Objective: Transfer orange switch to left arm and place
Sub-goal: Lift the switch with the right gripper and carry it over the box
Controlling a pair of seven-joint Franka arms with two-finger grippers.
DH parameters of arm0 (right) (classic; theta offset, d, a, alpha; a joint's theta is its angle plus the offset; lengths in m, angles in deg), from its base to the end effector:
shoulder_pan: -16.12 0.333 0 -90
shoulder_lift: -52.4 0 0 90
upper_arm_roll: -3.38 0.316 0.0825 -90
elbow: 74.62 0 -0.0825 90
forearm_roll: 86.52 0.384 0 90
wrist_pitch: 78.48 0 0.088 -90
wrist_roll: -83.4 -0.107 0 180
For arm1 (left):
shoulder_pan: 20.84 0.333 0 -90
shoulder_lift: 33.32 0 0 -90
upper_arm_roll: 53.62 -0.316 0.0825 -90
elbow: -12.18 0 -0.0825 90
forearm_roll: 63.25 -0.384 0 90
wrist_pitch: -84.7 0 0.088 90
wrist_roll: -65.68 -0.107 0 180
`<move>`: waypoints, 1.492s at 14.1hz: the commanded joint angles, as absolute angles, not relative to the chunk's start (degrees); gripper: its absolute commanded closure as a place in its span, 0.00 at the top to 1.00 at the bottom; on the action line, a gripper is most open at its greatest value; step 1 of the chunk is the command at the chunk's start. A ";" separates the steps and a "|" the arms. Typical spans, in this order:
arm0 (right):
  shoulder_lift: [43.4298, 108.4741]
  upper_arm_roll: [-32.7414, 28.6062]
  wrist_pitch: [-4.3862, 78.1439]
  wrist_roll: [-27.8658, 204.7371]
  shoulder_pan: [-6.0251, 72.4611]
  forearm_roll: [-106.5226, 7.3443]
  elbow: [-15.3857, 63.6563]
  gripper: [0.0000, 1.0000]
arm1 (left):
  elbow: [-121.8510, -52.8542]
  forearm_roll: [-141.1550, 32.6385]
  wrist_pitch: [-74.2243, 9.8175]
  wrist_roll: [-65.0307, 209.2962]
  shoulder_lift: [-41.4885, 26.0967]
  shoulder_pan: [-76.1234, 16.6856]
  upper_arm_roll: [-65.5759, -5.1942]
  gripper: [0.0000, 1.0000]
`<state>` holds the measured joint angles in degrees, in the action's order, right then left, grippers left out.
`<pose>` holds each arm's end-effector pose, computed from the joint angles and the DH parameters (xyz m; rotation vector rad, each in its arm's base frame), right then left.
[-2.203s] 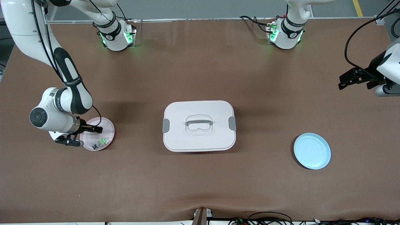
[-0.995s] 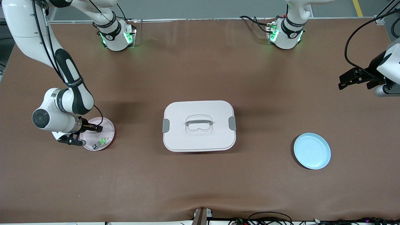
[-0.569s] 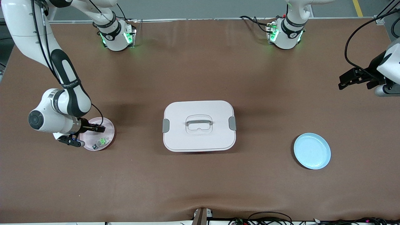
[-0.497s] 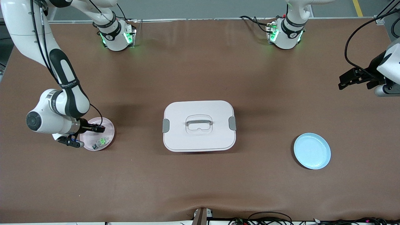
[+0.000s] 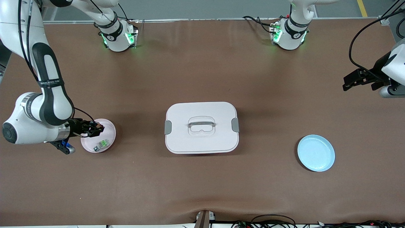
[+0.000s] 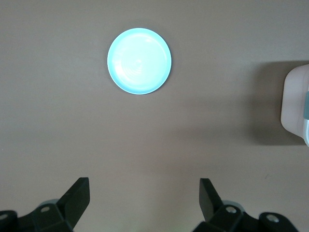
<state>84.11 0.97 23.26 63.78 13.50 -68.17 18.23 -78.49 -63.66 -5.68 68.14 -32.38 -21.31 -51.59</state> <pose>0.6415 -0.0262 0.2791 -2.7457 0.7858 0.6186 0.5590 -0.0235 0.6104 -3.1339 0.0013 0.0331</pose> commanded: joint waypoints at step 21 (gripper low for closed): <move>79.73 1.36 21.97 -12.45 37.20 -39.42 -6.67 0.00 | -75.97 -42.28 -4.25 69.11 -30.42 -20.23 -52.13 1.00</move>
